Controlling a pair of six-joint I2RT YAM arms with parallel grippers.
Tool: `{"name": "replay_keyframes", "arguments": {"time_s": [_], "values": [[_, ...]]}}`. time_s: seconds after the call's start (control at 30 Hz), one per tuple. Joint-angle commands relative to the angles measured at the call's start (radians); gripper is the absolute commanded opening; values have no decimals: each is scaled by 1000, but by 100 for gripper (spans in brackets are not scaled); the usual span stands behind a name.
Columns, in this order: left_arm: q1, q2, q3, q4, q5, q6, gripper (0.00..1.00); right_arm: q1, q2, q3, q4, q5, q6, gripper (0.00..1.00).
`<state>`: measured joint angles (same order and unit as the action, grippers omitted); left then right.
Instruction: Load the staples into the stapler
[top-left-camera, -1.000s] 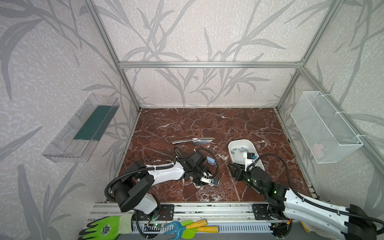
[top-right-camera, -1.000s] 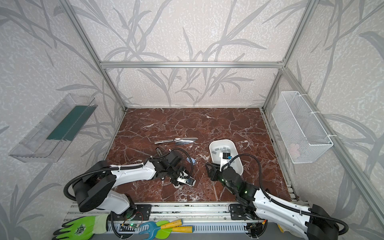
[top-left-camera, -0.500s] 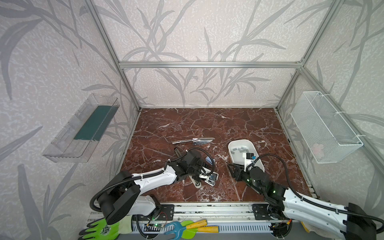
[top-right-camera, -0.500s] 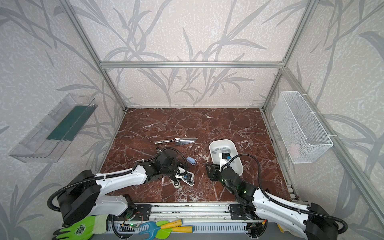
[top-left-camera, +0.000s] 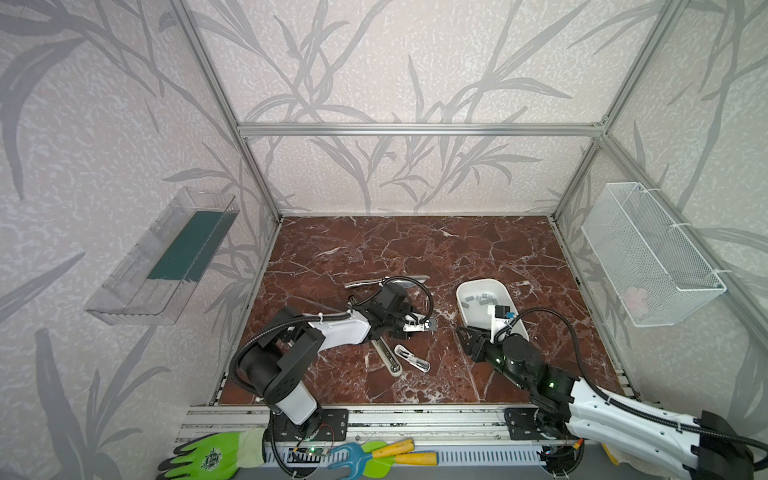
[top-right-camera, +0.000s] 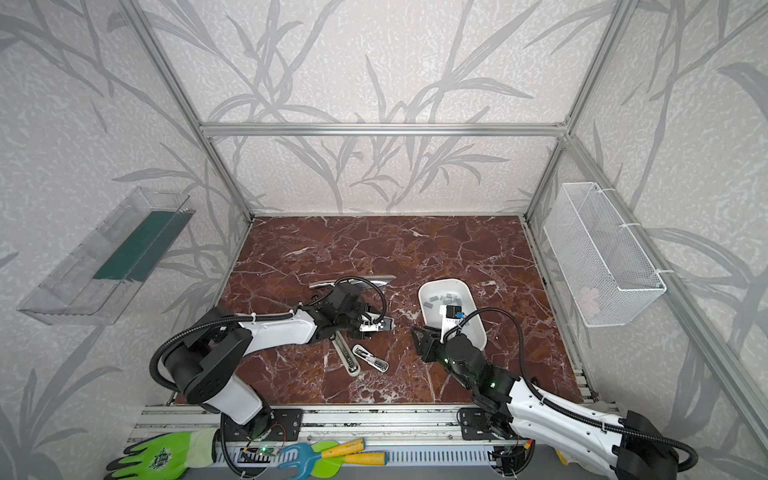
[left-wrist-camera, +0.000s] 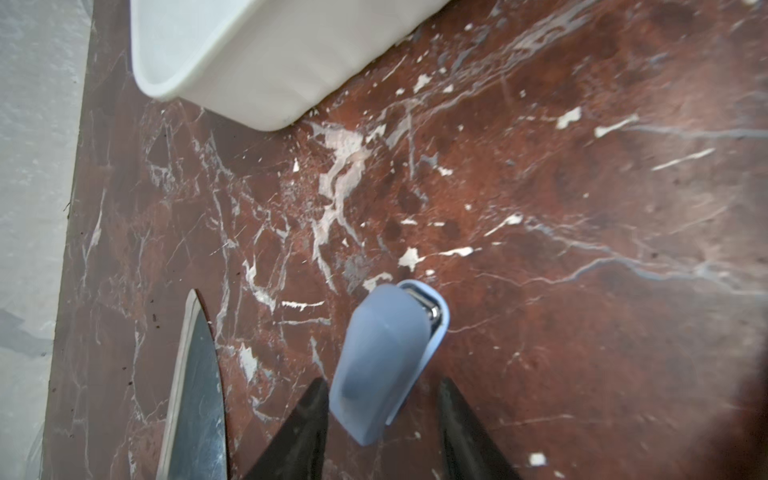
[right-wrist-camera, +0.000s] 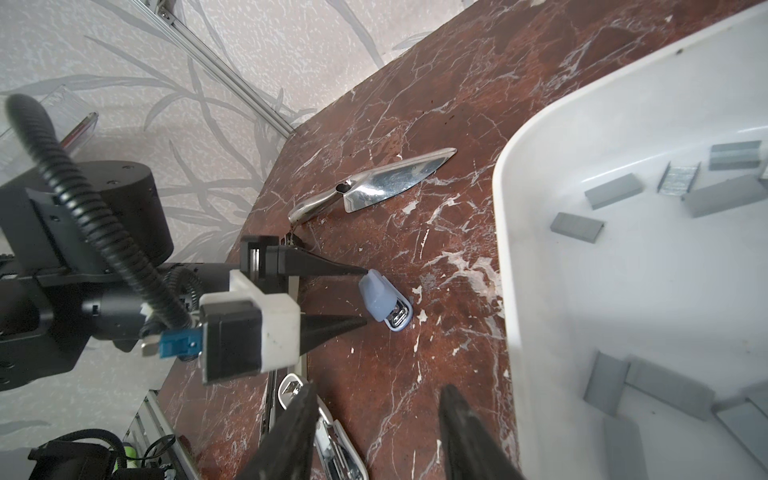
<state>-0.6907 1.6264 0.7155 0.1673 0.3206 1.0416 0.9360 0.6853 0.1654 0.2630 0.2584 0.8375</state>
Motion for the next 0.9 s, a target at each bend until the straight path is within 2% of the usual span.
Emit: {"name": "replay_keyframes", "arguments": {"time_s": [0.0,0.13,0.33,0.47,0.67,0.87], "values": [[5,-10,22,12,62,45,50,1,-10,2,-13,28,-11,50],[20,18,53,-28,107,71,50,0,3,6,0,30,-14,50],[23,61,167,-278,191,180,45,-2,17,13,-2,25,-16,50],[25,80,182,-282,186,195,44,-3,12,11,-8,24,-15,50],[27,135,251,-380,187,215,43,-3,5,11,-13,24,-15,51],[29,178,291,-411,194,236,36,-4,7,13,-16,27,-18,51]]}}
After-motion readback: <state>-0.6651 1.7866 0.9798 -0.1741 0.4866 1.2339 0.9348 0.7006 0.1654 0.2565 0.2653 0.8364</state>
